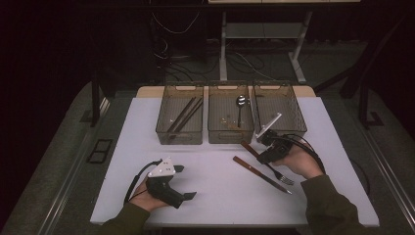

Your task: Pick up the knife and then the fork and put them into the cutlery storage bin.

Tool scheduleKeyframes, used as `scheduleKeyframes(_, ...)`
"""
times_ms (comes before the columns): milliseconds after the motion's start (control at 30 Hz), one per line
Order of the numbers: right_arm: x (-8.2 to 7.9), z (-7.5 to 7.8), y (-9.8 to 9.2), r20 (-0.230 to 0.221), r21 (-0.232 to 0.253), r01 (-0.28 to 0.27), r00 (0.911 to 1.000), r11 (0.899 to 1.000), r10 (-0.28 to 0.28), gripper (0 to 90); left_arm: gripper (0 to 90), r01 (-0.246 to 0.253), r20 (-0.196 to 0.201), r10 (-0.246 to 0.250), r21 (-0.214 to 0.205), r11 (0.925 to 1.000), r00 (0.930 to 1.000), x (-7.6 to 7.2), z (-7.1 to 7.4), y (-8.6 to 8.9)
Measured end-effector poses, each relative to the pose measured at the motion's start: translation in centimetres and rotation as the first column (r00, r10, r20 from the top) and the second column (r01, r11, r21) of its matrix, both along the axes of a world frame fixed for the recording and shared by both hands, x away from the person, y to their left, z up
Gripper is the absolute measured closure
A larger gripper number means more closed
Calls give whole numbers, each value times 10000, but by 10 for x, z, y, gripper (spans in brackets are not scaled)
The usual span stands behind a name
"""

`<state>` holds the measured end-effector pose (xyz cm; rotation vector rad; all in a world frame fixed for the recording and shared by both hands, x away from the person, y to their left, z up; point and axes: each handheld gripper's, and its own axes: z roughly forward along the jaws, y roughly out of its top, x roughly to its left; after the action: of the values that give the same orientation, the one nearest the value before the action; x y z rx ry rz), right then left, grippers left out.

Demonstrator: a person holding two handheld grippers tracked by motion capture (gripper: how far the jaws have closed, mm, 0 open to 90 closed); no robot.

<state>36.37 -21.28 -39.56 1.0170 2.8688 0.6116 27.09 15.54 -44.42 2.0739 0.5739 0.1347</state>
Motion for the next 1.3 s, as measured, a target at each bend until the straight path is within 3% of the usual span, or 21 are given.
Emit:
scheduleKeyframes(300,-10,10,-27,716,1422,398,9962,9890,-504,778,0,-15,5,15,-2,10000,10000,0,0,0)
scheduleKeyframes(633,-14,22,-50,1236,2661,933,9838,9594,-1300,778,0,-38,-32,38,-13,10000,10000,1,0,0)
scheduleKeyframes(1000,-14,38,-67,1666,3392,1231,9679,9326,-1883,777,0,-18,-10,18,7,10000,10000,1,0,0)
scheduleKeyframes(1300,-9,53,-73,2145,3858,1360,9487,9125,-2321,777,0,15,5,-15,24,10000,10000,1,-1,0)
